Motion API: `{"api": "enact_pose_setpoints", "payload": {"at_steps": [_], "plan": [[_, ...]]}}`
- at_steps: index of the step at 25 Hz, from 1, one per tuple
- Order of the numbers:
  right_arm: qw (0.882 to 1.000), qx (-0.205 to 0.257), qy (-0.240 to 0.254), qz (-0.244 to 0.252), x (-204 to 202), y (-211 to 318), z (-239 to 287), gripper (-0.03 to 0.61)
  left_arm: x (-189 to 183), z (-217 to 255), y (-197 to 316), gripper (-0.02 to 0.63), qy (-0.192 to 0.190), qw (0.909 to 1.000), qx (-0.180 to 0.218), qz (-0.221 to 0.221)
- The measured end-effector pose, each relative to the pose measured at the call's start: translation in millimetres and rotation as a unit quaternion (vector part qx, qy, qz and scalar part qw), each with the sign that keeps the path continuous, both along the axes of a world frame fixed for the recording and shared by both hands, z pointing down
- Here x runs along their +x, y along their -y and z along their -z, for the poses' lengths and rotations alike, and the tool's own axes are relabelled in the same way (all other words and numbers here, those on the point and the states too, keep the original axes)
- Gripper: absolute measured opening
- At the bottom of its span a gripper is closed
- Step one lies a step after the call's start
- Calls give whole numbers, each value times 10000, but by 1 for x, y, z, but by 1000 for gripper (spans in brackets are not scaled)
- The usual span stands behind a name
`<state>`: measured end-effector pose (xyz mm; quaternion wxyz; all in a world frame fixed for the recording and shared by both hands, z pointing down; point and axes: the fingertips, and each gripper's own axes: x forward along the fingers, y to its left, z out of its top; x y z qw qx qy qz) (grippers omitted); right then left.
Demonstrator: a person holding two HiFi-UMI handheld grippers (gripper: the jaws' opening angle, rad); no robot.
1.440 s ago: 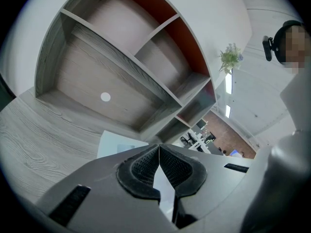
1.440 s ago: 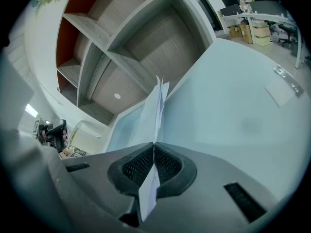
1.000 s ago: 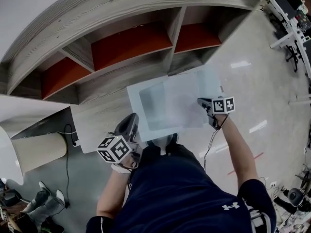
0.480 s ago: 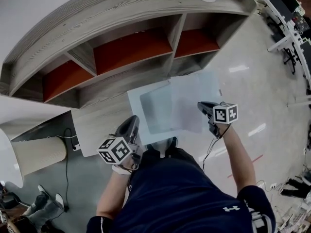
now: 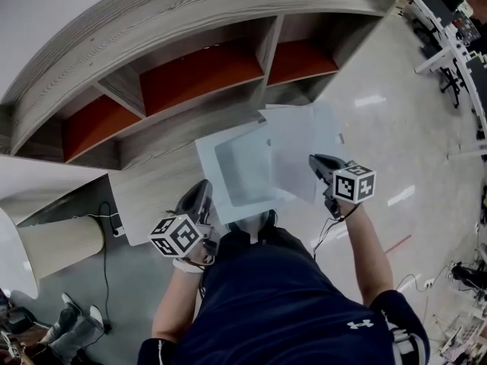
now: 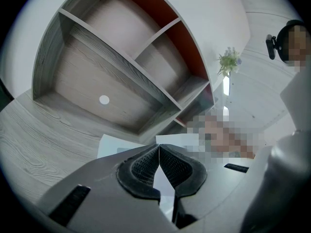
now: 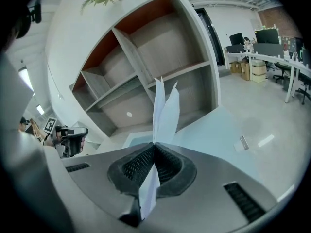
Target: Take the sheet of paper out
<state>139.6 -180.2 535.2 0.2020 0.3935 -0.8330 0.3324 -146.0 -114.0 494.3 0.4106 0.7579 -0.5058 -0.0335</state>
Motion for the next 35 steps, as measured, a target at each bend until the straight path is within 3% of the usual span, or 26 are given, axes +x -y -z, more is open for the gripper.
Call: {"api": "enact_pose_setpoints", "payload": {"at_steps": [6,18,26,35], "plan": [[9992,334,219,-38,-8,-4,35,14,1,2,-2,15,-29,10000,3,6],[9917,529,1131,-305,-19,-15,93,14,5,4,-3,15,-78,10000,38,-12],[9797,637,1892,-199,-37,-34,135,14,8,15,-3,15,-156,9997,169,-18],[9561,561,2873,-115,-49,-50,161,14,12,21,-8,15,-218,9995,222,-20]]}}
